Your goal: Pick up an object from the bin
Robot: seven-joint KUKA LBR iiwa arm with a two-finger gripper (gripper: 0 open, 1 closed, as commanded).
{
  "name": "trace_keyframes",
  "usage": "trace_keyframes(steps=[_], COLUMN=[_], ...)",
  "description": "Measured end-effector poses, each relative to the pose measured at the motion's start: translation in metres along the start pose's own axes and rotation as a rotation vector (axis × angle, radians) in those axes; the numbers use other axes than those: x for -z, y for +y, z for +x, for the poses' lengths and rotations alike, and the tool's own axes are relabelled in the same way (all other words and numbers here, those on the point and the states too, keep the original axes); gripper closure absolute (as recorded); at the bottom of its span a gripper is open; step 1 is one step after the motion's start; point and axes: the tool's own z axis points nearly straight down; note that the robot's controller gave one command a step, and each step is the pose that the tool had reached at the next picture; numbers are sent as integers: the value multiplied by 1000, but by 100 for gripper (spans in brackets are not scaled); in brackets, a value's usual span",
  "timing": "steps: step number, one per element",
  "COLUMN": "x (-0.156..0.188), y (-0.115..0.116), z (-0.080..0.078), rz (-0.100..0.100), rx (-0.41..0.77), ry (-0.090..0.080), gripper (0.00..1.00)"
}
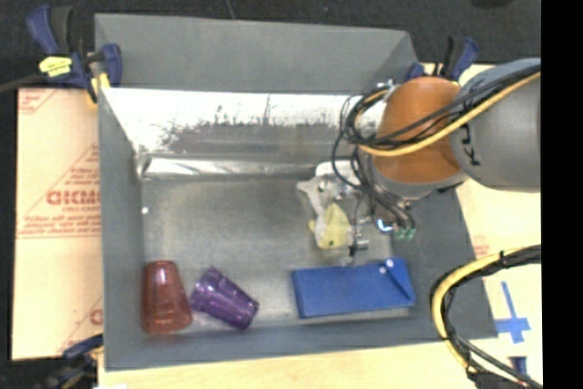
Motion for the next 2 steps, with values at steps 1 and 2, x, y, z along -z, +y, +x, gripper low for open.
trace_keyframes(steps=[1, 2], x=[-22, -22], y=[1, 1], z=[-5, -5], rz=[1, 1], rx=[113, 114], ry=[-7, -7], gripper=[100, 100])
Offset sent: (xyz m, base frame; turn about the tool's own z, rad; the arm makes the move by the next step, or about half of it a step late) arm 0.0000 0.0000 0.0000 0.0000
